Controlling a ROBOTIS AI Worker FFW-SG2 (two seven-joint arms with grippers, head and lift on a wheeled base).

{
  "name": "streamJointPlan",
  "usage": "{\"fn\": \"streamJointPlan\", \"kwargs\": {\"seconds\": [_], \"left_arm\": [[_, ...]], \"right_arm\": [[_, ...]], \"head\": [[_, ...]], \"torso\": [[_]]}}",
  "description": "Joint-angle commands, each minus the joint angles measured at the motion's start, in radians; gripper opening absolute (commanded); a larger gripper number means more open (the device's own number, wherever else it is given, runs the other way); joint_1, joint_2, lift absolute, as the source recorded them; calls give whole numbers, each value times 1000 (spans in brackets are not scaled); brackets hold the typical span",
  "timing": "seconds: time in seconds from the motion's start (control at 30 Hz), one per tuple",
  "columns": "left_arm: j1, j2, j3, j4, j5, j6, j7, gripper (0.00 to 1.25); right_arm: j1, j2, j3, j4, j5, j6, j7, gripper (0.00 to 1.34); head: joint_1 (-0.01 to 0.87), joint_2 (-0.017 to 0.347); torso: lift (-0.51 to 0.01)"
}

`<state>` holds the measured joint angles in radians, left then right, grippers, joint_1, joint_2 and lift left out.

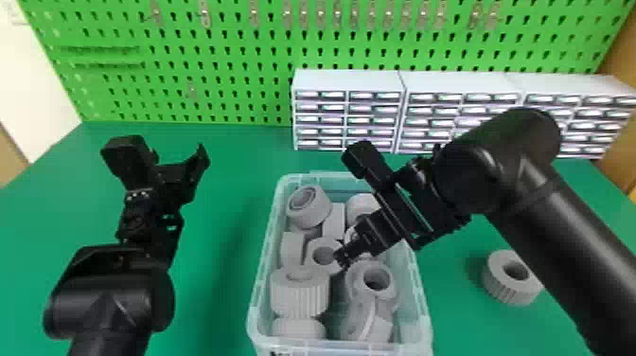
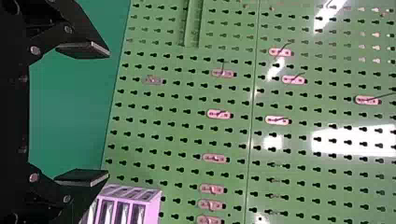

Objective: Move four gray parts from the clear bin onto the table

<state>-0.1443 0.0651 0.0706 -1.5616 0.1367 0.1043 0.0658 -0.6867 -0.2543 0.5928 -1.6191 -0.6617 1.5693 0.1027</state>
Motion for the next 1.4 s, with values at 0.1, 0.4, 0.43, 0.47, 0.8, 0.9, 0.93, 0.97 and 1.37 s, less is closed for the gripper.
{"fn": "streamJointPlan", "kwargs": {"seconds": [0.1,0.4,0.43,0.47,0.8,0.9,0.93,0.97,1.37], "left_arm": [[2,1,3,-1,-3,0,0,900],[-8,4,5,-5,-3,0,3,900],[-8,4,3,-5,-3,0,3,900],[-11,4,2,-5,-5,0,6,900],[-15,16,-12,-5,-3,0,23,900],[-15,21,-18,-5,0,0,29,900],[-15,22,-20,-5,1,0,31,900],[-15,24,-21,-5,3,0,32,900],[-12,51,-41,-5,24,0,60,900]], "right_arm": [[-2,-16,12,12,-38,3,0,1020],[-11,-16,42,33,-78,3,0,1020],[-11,-14,44,36,-82,3,0,1022],[-13,-16,47,39,-87,3,0,1022],[-16,-25,58,47,-90,3,0,1022],[-14,-28,58,47,-90,3,0,1022],[-11,-28,55,47,-88,3,0,1020],[-10,-28,53,47,-88,3,0,1022],[-4,-28,58,62,-98,3,0,1020]], "head": [[693,72],[693,72],[693,72],[693,72],[693,72],[693,72],[693,72],[693,72],[693,72]], "torso": [[-52],[-52],[-52],[-52],[-52],[-52],[-52],[-52],[-52]]}}
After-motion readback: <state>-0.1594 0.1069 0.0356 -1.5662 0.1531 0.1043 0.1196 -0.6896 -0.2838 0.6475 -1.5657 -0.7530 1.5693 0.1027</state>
